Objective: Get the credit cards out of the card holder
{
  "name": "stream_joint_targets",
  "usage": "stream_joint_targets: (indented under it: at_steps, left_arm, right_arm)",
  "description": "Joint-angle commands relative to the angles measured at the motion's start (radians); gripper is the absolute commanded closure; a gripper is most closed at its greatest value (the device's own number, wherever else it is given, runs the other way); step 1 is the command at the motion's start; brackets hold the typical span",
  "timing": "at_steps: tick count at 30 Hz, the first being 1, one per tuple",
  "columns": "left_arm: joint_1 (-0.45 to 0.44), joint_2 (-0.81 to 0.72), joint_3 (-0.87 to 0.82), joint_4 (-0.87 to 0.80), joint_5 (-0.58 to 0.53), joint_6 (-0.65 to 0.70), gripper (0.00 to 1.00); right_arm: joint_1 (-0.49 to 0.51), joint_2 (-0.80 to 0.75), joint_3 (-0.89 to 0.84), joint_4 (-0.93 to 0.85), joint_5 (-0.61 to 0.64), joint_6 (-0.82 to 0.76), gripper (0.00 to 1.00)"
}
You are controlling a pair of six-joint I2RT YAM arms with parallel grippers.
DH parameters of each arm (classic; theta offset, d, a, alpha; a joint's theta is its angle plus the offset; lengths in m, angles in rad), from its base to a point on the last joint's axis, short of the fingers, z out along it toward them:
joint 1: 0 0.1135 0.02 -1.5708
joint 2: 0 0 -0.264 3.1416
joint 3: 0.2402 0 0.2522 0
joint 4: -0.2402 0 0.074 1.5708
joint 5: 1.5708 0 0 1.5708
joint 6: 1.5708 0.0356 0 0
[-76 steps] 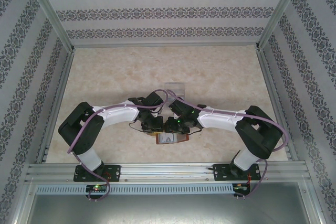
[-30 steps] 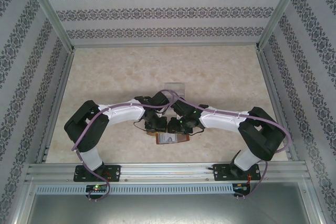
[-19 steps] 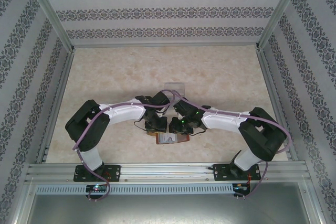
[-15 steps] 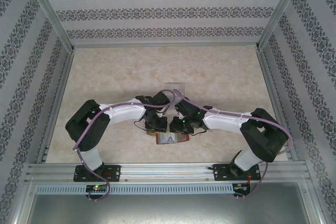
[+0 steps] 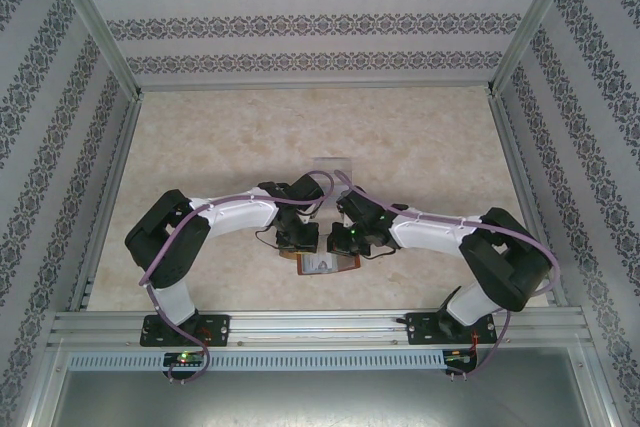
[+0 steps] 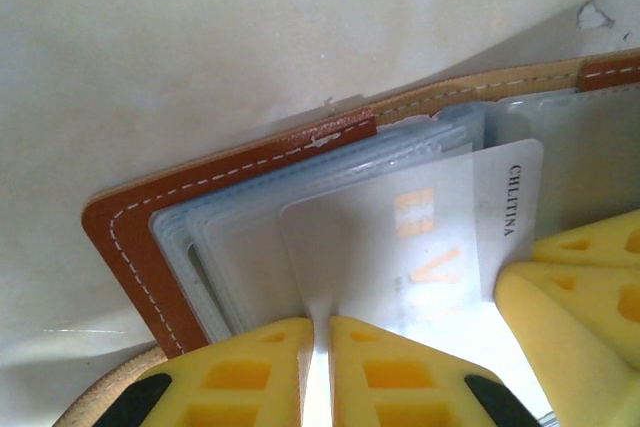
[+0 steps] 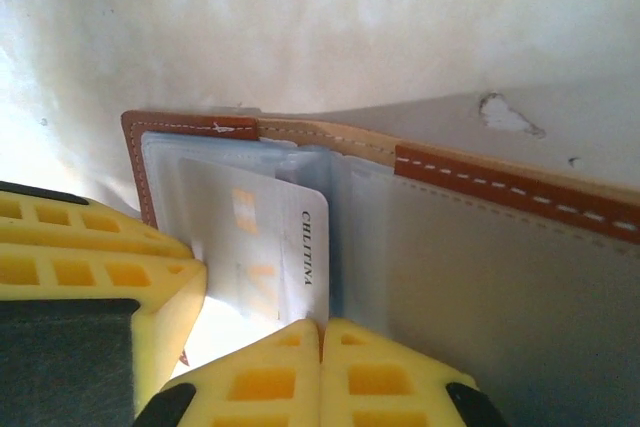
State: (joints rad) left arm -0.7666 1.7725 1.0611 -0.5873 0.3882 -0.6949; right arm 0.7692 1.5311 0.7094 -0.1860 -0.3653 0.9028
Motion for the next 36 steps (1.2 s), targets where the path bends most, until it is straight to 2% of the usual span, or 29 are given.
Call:
stream_joint_targets:
  at_steps: [1, 21, 36]
  left_arm:
    - [-0.014, 0.053, -0.023, -0.062, -0.055, 0.019, 0.84]
    - [-0.014, 0.053, -0.016, -0.061, -0.052, 0.023, 0.84]
    - [-0.014, 0.055, -0.016, -0.059, -0.051, 0.022, 0.84]
  right_arm:
    - [-0.007, -0.030, -0.010, 0.021, -0.012, -0.007, 0.94]
    - [-0.047, -0.108, 0.050, -0.282, 0.157, -0.135, 0.96]
    - [-0.031, -0.098, 0.091, -0.326, 0.186, -0.149, 0.96]
